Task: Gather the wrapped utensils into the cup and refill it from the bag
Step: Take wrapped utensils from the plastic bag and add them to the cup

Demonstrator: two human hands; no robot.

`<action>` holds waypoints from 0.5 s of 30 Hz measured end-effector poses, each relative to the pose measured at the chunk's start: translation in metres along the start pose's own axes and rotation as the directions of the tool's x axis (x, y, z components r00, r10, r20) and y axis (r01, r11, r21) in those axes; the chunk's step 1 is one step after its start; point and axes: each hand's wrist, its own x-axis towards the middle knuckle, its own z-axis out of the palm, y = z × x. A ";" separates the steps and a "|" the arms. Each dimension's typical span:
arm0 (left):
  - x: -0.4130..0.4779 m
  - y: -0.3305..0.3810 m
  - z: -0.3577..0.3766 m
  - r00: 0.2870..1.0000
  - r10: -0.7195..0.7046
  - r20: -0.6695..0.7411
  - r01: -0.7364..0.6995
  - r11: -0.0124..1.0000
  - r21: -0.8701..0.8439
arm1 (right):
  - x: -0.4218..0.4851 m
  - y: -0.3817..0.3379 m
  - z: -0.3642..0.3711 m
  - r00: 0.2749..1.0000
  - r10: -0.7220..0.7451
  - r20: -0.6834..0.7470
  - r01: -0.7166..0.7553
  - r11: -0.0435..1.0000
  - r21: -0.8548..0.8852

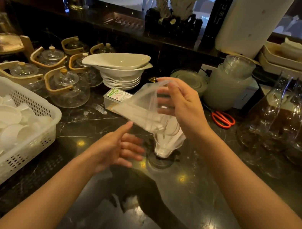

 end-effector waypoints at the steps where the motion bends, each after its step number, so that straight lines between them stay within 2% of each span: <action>1: 0.004 0.003 0.001 1.000 0.000 0.031 0.004 0.990 -0.144 | 0.002 -0.001 0.000 1.000 -0.019 -0.009 0.019 0.999 0.043; 3: 0.012 0.015 0.006 0.992 0.069 0.102 -0.027 0.928 -0.372 | 0.004 -0.001 0.001 0.999 -0.049 -0.021 0.051 0.994 0.094; 6: 0.026 0.036 0.013 0.981 0.179 0.078 -0.118 0.861 -0.494 | 0.002 0.004 0.002 0.998 -0.065 -0.019 0.067 0.987 0.149; 10: 0.044 0.053 0.017 0.983 0.180 0.016 -0.150 0.860 -0.488 | 0.000 0.010 -0.016 0.996 -0.019 0.081 0.007 0.990 0.143; 13: 0.053 0.066 0.014 0.979 0.193 -0.070 -0.204 0.885 -0.419 | -0.001 0.011 -0.040 0.964 0.104 0.245 -0.149 0.974 0.173; 15: 0.059 0.075 0.014 0.973 0.213 -0.094 -0.232 0.912 -0.338 | 0.002 0.011 -0.053 0.951 0.177 0.254 -0.236 0.947 0.220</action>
